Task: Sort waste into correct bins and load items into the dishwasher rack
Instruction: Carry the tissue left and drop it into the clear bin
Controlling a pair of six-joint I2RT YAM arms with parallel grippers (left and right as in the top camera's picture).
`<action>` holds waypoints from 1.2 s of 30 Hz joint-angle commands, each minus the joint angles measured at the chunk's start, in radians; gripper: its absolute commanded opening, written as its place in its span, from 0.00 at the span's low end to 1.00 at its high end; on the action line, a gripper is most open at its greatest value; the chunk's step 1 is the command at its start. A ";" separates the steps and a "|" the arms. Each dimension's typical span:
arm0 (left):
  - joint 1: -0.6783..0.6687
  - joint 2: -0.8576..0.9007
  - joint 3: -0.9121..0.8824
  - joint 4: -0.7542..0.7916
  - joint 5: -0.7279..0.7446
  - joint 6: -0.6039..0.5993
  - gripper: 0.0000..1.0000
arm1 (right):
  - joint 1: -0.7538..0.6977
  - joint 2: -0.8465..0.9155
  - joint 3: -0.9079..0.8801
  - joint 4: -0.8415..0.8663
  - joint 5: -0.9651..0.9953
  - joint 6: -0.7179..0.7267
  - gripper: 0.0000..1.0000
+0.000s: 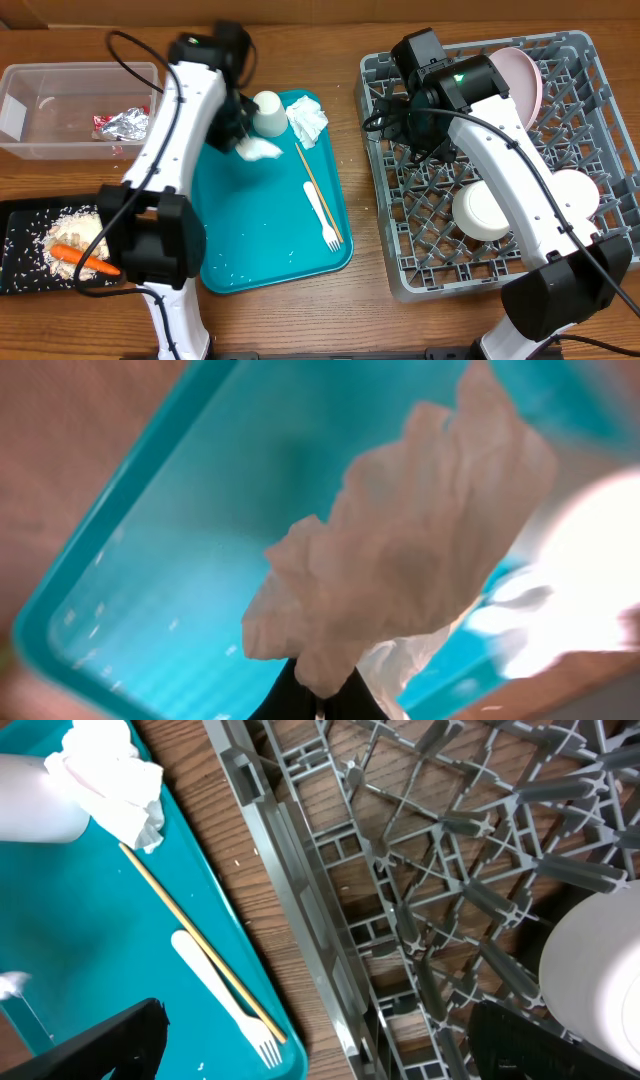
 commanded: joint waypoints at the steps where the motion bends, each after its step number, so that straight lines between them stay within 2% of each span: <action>1: 0.114 -0.040 0.119 0.039 -0.035 0.055 0.04 | 0.005 -0.007 0.002 0.003 0.013 0.005 1.00; 9: 0.367 -0.036 0.135 0.277 -0.108 0.058 0.04 | 0.005 -0.007 0.002 0.003 0.013 0.005 1.00; 14: 0.456 -0.006 0.135 0.351 -0.203 0.058 0.04 | 0.005 -0.007 0.002 0.003 0.013 0.005 1.00; 16: 0.483 0.019 0.135 0.367 -0.237 0.058 0.07 | 0.005 -0.007 0.002 0.003 0.013 0.005 1.00; 18: 0.505 0.050 0.135 0.385 -0.250 0.068 0.17 | 0.005 -0.007 0.002 0.003 0.013 0.005 1.00; 22: 0.539 0.121 0.135 0.463 -0.242 0.194 0.63 | 0.005 -0.007 0.002 0.003 0.013 0.005 1.00; 23: 0.547 0.139 0.135 0.481 -0.232 0.252 0.73 | 0.005 -0.007 0.002 0.003 0.013 0.005 1.00; 24: 0.550 0.147 0.135 0.484 -0.226 0.275 0.79 | 0.005 -0.007 0.002 0.003 0.013 0.005 1.00; 27: 0.556 0.150 0.136 0.480 -0.218 0.337 0.87 | 0.005 -0.007 0.002 0.003 0.013 0.005 1.00; 29: 0.556 0.133 0.140 0.471 -0.216 0.382 0.98 | 0.005 -0.007 0.002 0.003 0.013 0.005 1.00; 33: 0.555 0.067 0.175 0.378 -0.193 0.401 1.00 | 0.005 -0.007 0.002 0.003 0.013 0.005 1.00; 36: 0.555 0.004 0.185 0.322 -0.100 0.401 1.00 | 0.005 -0.007 0.002 0.003 0.013 0.005 1.00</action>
